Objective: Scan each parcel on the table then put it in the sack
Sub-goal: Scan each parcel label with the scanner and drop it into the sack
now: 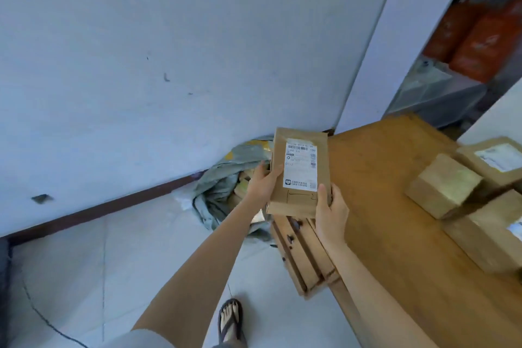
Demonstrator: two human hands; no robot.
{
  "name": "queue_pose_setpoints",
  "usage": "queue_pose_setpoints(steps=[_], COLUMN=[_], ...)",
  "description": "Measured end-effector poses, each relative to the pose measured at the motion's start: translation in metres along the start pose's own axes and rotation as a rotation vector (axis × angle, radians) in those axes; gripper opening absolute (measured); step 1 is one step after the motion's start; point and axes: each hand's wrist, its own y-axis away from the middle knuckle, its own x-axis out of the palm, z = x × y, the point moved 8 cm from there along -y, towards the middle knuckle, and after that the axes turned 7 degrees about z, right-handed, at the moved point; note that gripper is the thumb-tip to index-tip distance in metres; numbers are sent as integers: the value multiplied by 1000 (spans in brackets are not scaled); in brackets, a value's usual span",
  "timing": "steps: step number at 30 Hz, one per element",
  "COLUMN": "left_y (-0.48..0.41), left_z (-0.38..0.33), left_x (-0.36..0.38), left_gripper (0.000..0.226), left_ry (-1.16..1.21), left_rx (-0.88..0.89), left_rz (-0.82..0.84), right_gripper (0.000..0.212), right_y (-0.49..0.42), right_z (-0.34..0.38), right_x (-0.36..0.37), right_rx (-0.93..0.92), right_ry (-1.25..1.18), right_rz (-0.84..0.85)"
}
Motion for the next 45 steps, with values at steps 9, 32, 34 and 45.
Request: queue_pose_setpoints(steps=[9,32,34,45], left_y=[-95,-376,-386,-334], left_z=[-28,-92,-99,-126], left_x=[-188,-203,-197,-79], left_gripper=[39,48,40,23], left_ry=[-239,-663,-709,-1097], left_rx=[-91,-211,-175,185], left_rz=[-123,337,410,841], right_gripper=[25,32,31,24], right_y=[-88,-300,-294,-216], right_z=[12,-15,-8,35], right_x=[205,262,262,218], right_rx=[40,296,318,411], right_ry=[74,252,283,258], right_rz=[173,-122,-194,-518])
